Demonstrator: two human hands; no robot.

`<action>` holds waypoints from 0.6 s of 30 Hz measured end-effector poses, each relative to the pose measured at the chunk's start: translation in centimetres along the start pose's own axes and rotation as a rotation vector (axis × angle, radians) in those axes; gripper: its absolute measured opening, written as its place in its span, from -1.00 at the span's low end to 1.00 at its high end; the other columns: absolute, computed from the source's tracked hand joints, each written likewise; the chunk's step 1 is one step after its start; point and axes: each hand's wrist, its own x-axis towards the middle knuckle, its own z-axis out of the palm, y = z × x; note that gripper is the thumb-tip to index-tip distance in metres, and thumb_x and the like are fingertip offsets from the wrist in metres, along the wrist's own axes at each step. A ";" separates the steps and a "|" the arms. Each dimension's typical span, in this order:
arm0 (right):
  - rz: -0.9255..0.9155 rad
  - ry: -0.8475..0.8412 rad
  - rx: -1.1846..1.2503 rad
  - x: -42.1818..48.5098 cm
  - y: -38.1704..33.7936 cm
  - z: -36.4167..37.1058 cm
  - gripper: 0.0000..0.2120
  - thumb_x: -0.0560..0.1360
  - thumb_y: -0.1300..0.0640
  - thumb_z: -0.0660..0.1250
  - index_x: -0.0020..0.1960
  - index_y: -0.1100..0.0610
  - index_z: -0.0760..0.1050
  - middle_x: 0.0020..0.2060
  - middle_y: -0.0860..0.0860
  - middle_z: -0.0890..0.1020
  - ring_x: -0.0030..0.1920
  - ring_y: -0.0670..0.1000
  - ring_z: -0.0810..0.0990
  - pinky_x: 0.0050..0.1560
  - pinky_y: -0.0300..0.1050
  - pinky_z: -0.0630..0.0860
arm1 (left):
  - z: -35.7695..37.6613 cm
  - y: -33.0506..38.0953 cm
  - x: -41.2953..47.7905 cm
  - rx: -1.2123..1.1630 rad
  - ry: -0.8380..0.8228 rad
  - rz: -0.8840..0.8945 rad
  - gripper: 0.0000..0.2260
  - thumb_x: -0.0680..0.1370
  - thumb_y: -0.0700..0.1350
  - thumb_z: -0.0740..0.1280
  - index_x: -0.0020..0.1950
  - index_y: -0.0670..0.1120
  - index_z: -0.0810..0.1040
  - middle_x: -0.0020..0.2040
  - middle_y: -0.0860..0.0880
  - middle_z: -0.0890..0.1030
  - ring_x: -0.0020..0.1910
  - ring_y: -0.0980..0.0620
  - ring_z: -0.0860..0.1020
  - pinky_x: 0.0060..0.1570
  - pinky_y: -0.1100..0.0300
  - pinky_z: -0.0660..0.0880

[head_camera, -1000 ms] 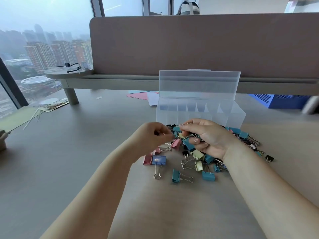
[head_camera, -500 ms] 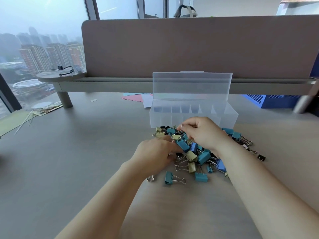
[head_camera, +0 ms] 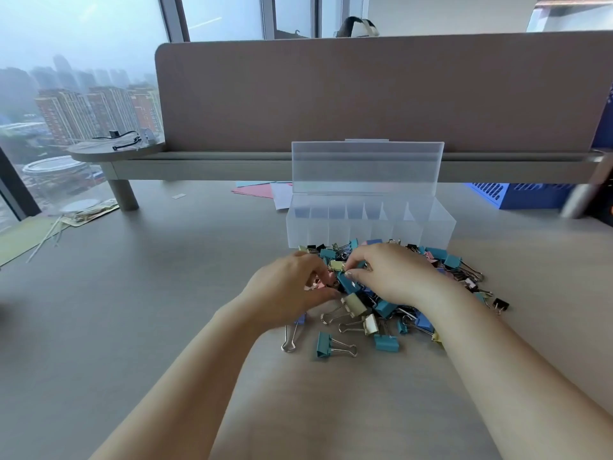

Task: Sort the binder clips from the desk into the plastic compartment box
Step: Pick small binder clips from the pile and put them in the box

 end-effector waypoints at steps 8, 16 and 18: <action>-0.036 -0.014 -0.030 -0.1 0.0 -0.2 -0.73 0.57 -0.11 0.23 -0.20 0.03 0.51 -0.29 0.00 0.57 -0.24 0.03 0.53 -0.26 -0.10 0.38 | -0.3 -0.7 0.2 -0.795 0.101 -0.222 -0.78 0.55 0.03 0.31 -0.09 -0.12 0.55 -0.33 -0.03 0.40 -0.42 0.09 0.31 -0.43 0.25 0.37; 0.006 -0.016 -0.071 -0.3 -0.5 -0.6 -0.79 0.45 -0.11 0.40 -0.24 -0.05 0.45 -0.24 -0.12 0.53 -0.22 -0.07 0.47 -0.32 -0.19 0.32 | -0.8 -0.6 0.7 -1.572 -0.015 -0.489 -0.75 0.57 -0.14 0.28 0.06 -0.34 0.51 -0.22 -0.09 0.56 -0.47 0.20 0.37 -0.55 0.46 0.35; 0.003 0.019 -0.075 -0.4 -0.7 -0.4 -0.83 0.45 -0.12 0.40 -0.14 -0.07 0.48 -0.17 -0.13 0.53 -0.11 -0.03 0.50 -0.31 -0.21 0.29 | -0.8 -0.8 0.8 -1.685 -0.039 -0.528 -0.77 0.58 -0.18 0.27 0.09 -0.35 0.48 -0.27 -0.08 0.57 -0.48 0.20 0.39 -0.56 0.47 0.35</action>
